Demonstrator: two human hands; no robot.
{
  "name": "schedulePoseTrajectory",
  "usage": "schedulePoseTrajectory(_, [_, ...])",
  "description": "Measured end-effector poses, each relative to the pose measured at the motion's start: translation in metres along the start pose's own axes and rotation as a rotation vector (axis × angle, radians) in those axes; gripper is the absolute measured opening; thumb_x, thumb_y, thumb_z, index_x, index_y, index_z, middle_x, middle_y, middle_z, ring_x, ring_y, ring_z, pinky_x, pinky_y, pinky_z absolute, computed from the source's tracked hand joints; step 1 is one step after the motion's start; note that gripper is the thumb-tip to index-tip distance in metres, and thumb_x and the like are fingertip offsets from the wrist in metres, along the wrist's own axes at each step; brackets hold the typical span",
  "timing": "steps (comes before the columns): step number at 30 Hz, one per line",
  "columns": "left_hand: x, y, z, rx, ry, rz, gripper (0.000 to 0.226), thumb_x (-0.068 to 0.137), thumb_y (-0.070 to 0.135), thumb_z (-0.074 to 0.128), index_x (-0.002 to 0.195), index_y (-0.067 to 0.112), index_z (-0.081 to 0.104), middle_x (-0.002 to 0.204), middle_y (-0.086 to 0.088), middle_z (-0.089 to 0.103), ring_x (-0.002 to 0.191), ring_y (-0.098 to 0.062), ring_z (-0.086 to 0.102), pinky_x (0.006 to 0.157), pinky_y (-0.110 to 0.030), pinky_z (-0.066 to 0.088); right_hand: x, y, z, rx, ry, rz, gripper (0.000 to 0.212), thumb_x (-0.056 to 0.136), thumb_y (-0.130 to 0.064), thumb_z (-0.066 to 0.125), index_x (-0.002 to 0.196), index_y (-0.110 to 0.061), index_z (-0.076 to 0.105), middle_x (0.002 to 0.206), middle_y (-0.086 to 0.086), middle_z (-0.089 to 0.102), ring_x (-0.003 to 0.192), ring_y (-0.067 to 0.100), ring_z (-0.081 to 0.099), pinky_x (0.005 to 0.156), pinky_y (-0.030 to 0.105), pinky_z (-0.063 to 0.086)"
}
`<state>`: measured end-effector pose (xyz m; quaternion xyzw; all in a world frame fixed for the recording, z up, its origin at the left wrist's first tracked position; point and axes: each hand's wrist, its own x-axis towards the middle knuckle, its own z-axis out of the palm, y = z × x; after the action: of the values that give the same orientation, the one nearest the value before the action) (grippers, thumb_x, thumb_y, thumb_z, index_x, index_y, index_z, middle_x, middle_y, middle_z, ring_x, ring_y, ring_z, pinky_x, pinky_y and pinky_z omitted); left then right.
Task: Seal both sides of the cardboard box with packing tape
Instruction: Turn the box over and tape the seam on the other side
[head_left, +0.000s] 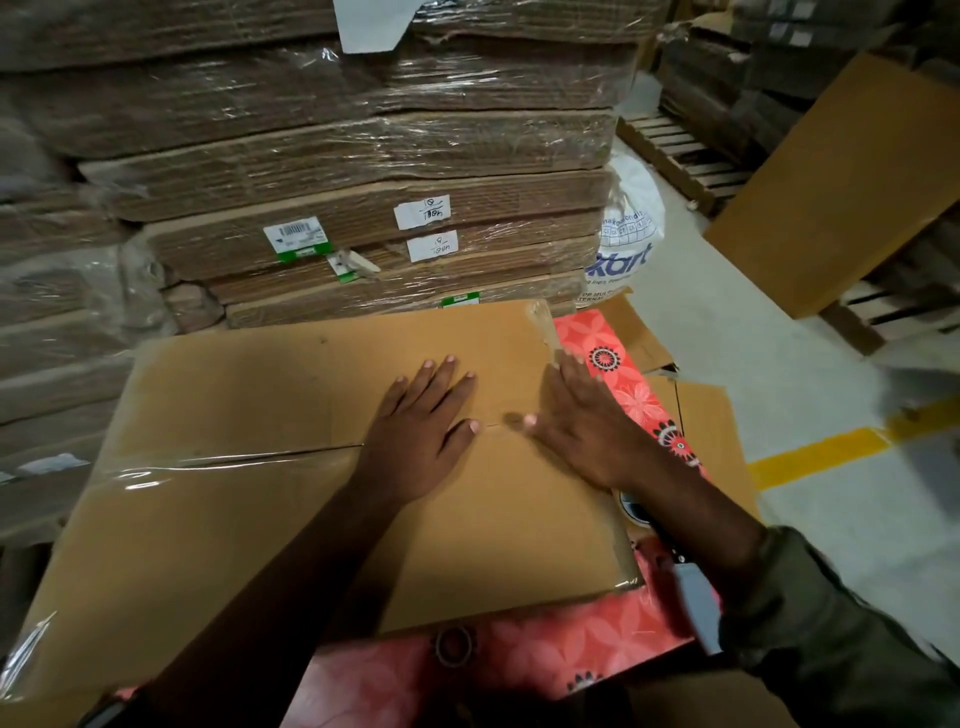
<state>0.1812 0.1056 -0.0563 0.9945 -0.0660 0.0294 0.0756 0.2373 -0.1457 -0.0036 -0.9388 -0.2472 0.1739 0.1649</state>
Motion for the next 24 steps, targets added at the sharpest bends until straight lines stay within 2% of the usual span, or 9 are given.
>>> schedulePoseTrajectory(2, [-0.002, -0.002, -0.002, 0.008, -0.016, 0.003, 0.063, 0.105, 0.058, 0.024, 0.162, 0.033, 0.028, 0.173, 0.002, 0.02, 0.16, -0.025, 0.018, 0.125, -0.052, 0.025, -0.017, -0.003, 0.01, -0.09, 0.026, -0.021, 0.104, 0.087, -0.079, 0.01, 0.164, -0.009, 0.0, 0.171, 0.011, -0.018, 0.157, 0.022, -0.019, 0.122, 0.036, -0.011])
schedulePoseTrajectory(6, [-0.016, -0.005, -0.006, 0.009, -0.026, 0.023, 0.059, 0.107, 0.054, 0.022, 0.162, 0.034, 0.027, 0.173, 0.001, 0.019, 0.16, -0.024, 0.018, 0.125, -0.051, 0.025, -0.034, -0.014, 0.031, -0.226, 0.069, -0.063, 0.092, 0.099, -0.073, 0.017, 0.164, -0.009, 0.003, 0.171, 0.01, -0.015, 0.157, 0.022, -0.018, 0.125, 0.04, -0.011])
schedulePoseTrajectory(15, [-0.072, -0.033, -0.014, 0.108, -0.086, 0.072, 0.065, 0.106, 0.059, 0.016, 0.165, 0.031, 0.022, 0.174, 0.007, 0.015, 0.161, -0.021, 0.016, 0.125, -0.05, 0.023, -0.026, -0.082, 0.059, -0.239, 0.008, -0.066, 0.098, 0.094, -0.076, 0.009, 0.163, -0.006, 0.006, 0.172, 0.014, -0.004, 0.159, 0.024, -0.006, 0.127, 0.045, -0.004])
schedulePoseTrajectory(19, [-0.101, -0.066, -0.027, 0.102, -0.105, 0.028, 0.065, 0.105, 0.059, 0.016, 0.164, 0.031, 0.026, 0.173, 0.008, 0.018, 0.16, -0.022, 0.02, 0.123, -0.052, 0.027, -0.013, -0.119, 0.07, -0.209, -0.042, -0.136, 0.102, 0.089, -0.079, 0.002, 0.164, -0.009, 0.006, 0.173, 0.012, -0.004, 0.159, 0.022, -0.006, 0.128, 0.045, -0.002])
schedulePoseTrajectory(24, [-0.144, -0.124, -0.047, -0.002, -0.103, -0.17, 0.066, 0.104, 0.061, 0.009, 0.166, 0.036, 0.008, 0.173, 0.015, 0.001, 0.161, -0.013, 0.0, 0.13, -0.047, 0.009, 0.011, -0.172, 0.09, -0.198, -0.09, -0.241, 0.089, 0.099, -0.072, 0.014, 0.164, -0.011, 0.009, 0.173, 0.009, -0.003, 0.16, 0.021, -0.003, 0.128, 0.045, -0.001])
